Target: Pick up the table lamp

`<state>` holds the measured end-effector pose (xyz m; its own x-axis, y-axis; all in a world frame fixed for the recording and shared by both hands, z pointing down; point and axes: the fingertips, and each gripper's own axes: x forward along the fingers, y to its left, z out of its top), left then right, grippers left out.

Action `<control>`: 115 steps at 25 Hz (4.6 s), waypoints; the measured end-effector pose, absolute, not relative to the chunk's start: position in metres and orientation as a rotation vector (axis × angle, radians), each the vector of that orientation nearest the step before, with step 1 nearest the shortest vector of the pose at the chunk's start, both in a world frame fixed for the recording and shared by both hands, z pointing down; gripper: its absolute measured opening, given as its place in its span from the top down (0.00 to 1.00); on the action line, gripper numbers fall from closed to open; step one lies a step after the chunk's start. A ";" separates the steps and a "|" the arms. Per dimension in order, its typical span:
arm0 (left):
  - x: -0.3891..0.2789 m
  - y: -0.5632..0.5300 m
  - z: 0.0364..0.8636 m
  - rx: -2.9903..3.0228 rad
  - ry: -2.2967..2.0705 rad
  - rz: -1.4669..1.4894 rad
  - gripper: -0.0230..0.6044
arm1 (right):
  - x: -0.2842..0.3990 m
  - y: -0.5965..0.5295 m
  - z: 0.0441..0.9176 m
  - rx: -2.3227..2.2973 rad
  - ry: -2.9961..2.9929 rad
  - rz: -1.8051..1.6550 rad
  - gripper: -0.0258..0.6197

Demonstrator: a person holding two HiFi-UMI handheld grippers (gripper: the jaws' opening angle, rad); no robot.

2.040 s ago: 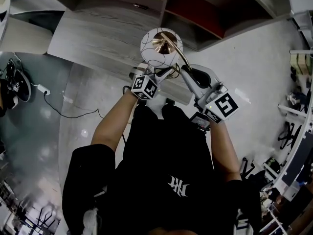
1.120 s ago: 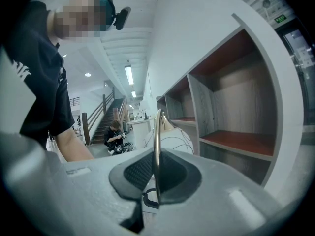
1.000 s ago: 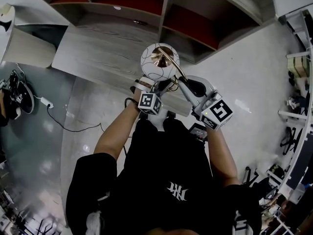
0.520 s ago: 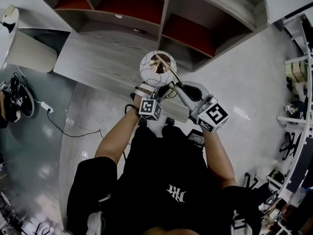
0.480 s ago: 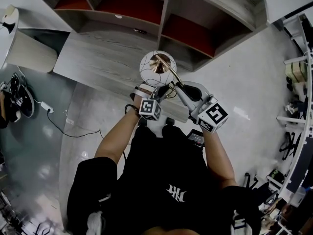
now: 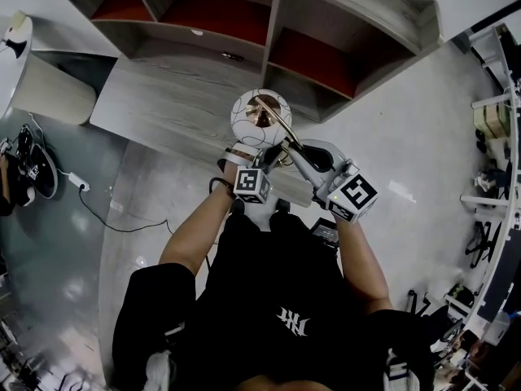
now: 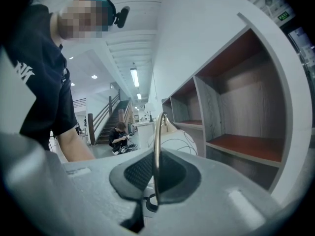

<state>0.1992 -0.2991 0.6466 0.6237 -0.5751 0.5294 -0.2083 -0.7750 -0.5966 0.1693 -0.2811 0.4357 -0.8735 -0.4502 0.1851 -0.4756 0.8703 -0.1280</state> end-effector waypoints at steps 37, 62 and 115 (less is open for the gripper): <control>0.166 -0.303 0.527 -2.273 0.680 -1.007 0.84 | 0.152 -0.285 0.313 0.705 -3.061 0.139 0.95; 0.186 -0.303 0.430 -2.191 0.666 -0.991 0.84 | 0.174 -0.272 0.217 0.689 -3.132 -0.056 0.95; 0.195 -0.297 0.418 -2.154 0.652 -0.984 0.86 | 0.171 -0.270 0.209 0.676 -3.155 -0.013 0.95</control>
